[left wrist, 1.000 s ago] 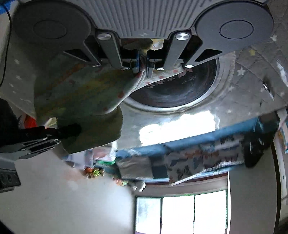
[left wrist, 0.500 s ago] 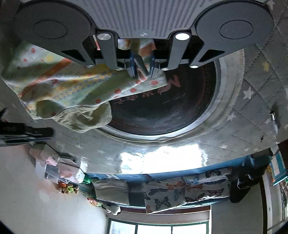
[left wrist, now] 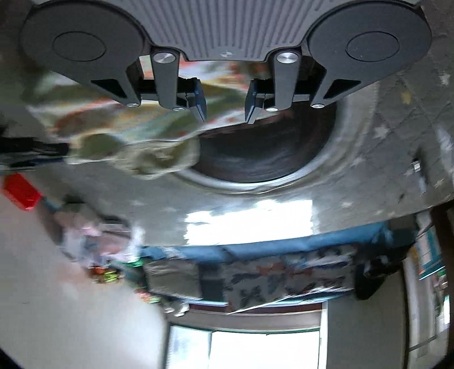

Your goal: Fold clothes

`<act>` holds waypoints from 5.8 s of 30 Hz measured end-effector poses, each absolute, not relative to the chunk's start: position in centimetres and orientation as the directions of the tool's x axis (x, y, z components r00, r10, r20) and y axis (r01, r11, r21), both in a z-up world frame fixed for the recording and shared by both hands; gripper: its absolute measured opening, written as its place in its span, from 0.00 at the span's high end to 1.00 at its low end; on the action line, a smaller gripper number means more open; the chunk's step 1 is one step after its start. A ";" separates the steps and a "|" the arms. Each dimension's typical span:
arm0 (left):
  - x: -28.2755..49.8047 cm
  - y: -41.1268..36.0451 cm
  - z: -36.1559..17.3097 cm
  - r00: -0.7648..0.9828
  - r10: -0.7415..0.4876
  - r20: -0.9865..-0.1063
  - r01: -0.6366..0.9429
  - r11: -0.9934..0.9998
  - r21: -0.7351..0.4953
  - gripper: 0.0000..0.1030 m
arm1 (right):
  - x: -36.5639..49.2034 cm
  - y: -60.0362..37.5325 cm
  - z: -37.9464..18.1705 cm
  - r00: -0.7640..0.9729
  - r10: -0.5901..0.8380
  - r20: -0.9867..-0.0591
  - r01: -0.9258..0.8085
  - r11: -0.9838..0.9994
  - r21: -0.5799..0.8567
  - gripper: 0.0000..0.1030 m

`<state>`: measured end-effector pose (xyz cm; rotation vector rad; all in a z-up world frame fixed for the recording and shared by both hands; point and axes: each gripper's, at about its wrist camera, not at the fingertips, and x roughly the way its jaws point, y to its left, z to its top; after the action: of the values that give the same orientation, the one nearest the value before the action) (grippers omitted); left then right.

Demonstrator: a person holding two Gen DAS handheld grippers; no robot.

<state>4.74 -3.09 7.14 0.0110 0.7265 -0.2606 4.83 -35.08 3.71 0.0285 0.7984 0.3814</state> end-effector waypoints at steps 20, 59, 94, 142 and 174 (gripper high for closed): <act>2.2 -8.5 4.4 0.632 -0.365 -0.684 0.394 0.911 -0.122 0.55 | 4.6 -33.6 3.7 0.737 0.241 -0.631 -0.247 0.966 0.080 0.83; 10.2 -6.4 3.2 0.651 -0.288 -0.702 0.228 0.957 -0.181 0.65 | 5.3 -25.3 3.6 0.583 0.430 -0.689 -0.537 0.841 0.070 0.80; -1.7 -3.9 3.0 0.703 -0.321 -0.635 0.233 0.947 -0.221 0.62 | -5.4 -21.9 3.4 0.551 0.527 -0.647 -0.685 0.729 0.011 0.75; -2.7 -3.5 2.7 0.628 -0.399 -0.669 0.309 0.916 -0.255 0.63 | -6.8 -35.2 2.5 0.658 0.245 -0.712 -0.329 0.944 0.021 0.68; 7.6 -9.7 2.6 0.629 -0.354 -0.692 0.284 0.933 -0.219 0.71 | 2.5 -32.0 2.3 0.667 0.315 -0.676 -0.338 0.936 0.102 0.81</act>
<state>7.59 -9.73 2.62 -0.0915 0.8119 -0.3661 2.45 -32.03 2.26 -0.0333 0.7562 0.3684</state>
